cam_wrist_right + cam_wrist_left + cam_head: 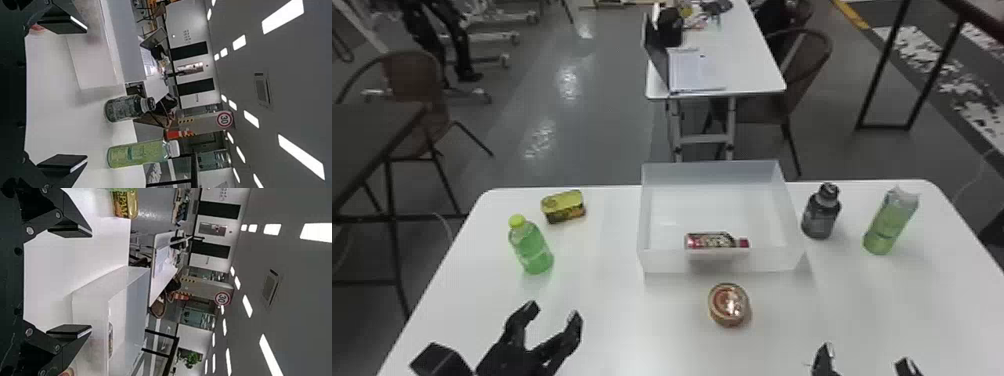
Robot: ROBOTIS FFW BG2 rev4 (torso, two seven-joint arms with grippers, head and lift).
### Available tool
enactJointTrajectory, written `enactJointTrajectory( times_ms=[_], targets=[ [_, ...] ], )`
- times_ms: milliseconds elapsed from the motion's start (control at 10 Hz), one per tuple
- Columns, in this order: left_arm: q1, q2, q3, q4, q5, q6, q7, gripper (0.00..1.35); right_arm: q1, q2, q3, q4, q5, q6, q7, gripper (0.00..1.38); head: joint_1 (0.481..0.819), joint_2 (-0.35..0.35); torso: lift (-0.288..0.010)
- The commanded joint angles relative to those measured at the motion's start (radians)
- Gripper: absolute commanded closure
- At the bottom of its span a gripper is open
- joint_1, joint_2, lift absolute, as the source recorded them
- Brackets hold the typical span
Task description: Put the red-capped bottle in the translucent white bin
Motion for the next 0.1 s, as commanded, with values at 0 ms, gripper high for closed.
enactJointTrajectory(
  times_ms=[0],
  targets=[
    [0.003,-0.003,0.003,-0.001,0.0,0.0,0.001,0.41,0.005,-0.001,0.001,-0.006,0.012,0.0,-0.01,0.13,0.695,0.099,-0.037]
  ],
)
